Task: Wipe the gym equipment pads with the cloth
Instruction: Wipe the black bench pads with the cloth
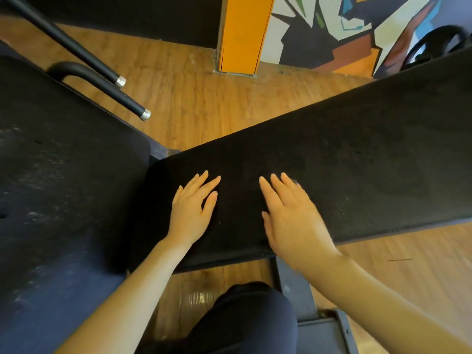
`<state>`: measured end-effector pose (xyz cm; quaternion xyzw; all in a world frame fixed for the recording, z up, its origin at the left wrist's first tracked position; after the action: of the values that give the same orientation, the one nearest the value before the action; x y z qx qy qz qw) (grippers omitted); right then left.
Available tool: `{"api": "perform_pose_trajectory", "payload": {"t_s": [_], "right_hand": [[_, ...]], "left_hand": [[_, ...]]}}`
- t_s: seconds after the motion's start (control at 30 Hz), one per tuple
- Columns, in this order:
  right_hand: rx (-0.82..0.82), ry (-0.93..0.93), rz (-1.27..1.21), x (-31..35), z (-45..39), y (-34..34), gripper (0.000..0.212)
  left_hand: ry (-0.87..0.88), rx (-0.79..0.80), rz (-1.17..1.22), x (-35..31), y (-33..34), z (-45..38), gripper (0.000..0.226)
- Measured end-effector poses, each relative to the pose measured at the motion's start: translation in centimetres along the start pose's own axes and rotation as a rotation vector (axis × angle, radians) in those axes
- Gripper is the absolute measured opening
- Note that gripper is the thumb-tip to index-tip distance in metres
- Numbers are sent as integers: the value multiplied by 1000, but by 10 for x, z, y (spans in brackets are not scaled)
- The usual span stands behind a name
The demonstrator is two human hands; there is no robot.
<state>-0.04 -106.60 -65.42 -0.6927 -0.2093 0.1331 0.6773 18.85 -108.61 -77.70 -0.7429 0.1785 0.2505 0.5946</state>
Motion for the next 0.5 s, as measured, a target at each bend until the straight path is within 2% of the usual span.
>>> {"api": "perform_pose_trajectory", "payload": {"t_s": [0.07,0.2,0.33,0.4,0.5], "right_hand": [[37,3,-40,15,-7,9,62],[62,-45,-130,36,-19,16,59],[206,-131,193,23,-16,17,57],[251,-151,271,10,-15,4,58],[197,-188,353,-38,-20,-26,64]], "left_hand": [[4,-6,7,1,-1,0,41],[28,18,9,5,-1,0,41],[72,46,-36,13,-4,1,43],[79,48,-22,16,-5,4,44],[101,45,-12,22,-4,7,44]]}}
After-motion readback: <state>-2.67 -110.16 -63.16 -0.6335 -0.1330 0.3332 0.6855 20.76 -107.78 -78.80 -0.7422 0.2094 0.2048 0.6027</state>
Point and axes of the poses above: each hand's wrist, its own z-axis away from the middle knuckle, its own y-axis out of the palm, x = y × z, the point moved 1 cm from there along -z, towards the middle knuckle, and after that the axes turned 9 degrees about -z, right-handed, at the moved point
